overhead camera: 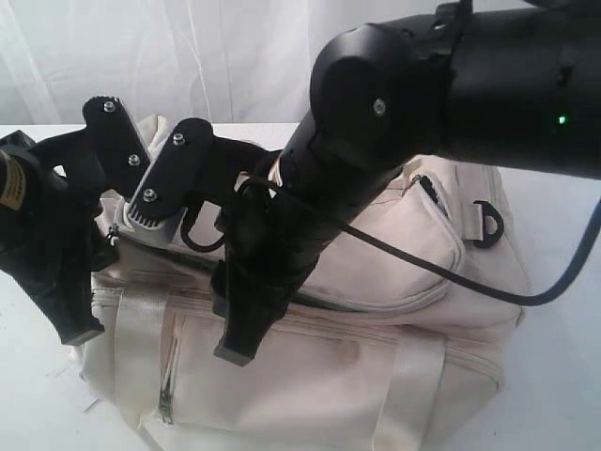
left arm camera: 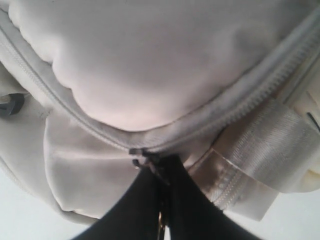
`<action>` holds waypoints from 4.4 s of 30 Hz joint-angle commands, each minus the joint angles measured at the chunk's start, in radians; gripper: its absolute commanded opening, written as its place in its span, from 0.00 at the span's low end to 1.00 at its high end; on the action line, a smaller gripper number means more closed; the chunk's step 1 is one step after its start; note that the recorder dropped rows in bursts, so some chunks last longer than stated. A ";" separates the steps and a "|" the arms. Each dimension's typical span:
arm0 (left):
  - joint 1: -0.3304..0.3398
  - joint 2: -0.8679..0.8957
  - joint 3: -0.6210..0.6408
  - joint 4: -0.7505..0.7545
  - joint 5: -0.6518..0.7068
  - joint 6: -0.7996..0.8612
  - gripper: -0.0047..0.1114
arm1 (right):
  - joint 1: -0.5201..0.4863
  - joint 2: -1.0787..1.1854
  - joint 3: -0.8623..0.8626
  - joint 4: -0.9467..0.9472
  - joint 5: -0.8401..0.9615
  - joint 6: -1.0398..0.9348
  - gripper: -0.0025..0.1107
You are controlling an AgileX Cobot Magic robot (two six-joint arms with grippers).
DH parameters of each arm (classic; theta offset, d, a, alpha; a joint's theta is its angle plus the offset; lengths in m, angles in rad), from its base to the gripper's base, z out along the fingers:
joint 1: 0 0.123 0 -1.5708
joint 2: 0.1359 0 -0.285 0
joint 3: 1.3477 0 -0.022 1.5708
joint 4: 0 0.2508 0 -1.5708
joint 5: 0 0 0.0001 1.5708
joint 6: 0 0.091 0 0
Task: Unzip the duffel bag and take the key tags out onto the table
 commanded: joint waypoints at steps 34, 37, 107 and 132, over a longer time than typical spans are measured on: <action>0.036 -0.009 -0.092 0.217 -0.054 -0.018 0.04 | -0.005 0.014 0.005 0.002 0.076 0.015 0.02; 0.085 -0.009 -0.092 0.213 -0.103 -0.041 0.04 | -0.005 0.014 0.005 0.002 0.078 0.015 0.02; 0.149 -0.034 -0.146 -0.368 0.298 0.349 0.55 | 0.102 -0.217 0.003 -0.065 -0.135 0.165 0.53; 0.149 -0.328 0.242 -0.442 -0.243 -0.240 0.58 | 0.102 -0.217 0.003 -0.268 -0.064 0.340 0.53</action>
